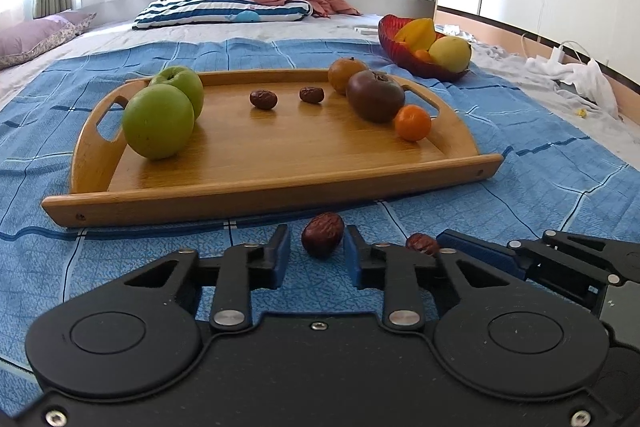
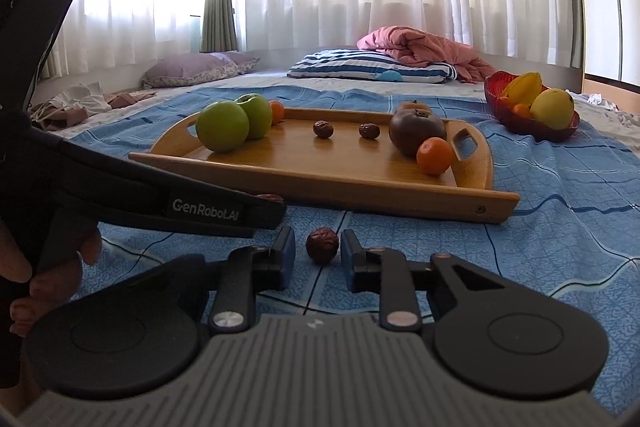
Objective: Organize fruits
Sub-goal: 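Close left gripper on a red date while right gripper closes on another date, then lift and carry the date in left gripper while right gripper carries its date over tray, then open left gripper to drop its date while right gripper releases its date on tray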
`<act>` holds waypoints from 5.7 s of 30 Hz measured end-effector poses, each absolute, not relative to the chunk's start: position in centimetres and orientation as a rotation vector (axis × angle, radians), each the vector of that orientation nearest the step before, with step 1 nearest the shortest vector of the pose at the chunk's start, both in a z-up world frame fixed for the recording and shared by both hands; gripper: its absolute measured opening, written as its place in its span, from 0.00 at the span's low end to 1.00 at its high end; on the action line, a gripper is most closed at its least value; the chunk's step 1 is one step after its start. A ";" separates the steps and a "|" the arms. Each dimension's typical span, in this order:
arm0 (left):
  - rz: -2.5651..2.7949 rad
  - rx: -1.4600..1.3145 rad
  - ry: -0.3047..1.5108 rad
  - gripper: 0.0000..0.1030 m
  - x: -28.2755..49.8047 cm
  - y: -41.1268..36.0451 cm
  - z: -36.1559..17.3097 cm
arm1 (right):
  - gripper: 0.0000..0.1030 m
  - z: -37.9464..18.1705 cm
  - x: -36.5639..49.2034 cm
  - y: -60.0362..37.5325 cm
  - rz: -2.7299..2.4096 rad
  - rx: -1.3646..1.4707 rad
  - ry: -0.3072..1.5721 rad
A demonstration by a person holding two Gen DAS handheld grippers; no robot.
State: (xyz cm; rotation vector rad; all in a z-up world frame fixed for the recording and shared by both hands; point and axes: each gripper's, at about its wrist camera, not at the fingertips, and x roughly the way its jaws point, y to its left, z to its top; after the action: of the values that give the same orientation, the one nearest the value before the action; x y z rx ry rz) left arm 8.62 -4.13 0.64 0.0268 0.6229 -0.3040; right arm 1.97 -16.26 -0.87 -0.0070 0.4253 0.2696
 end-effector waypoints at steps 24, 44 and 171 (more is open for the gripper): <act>-0.298 0.048 0.602 0.29 8.5 -4.4 0.7 | 0.21 -0.6 2.8 -16.6 0.213 0.019 0.443; -0.275 0.019 0.604 0.23 8.9 -4.1 0.8 | 0.20 0.1 3.8 -16.8 0.159 0.054 0.447; -0.085 0.038 0.573 0.52 21.6 -3.8 3.2 | 0.48 2.1 18.4 -17.6 0.136 0.173 0.554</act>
State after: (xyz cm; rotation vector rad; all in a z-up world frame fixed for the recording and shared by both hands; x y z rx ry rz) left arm 21.57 -3.75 3.20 0.0379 0.5728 -0.0852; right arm 18.39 -17.61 2.08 0.1732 0.5536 0.1359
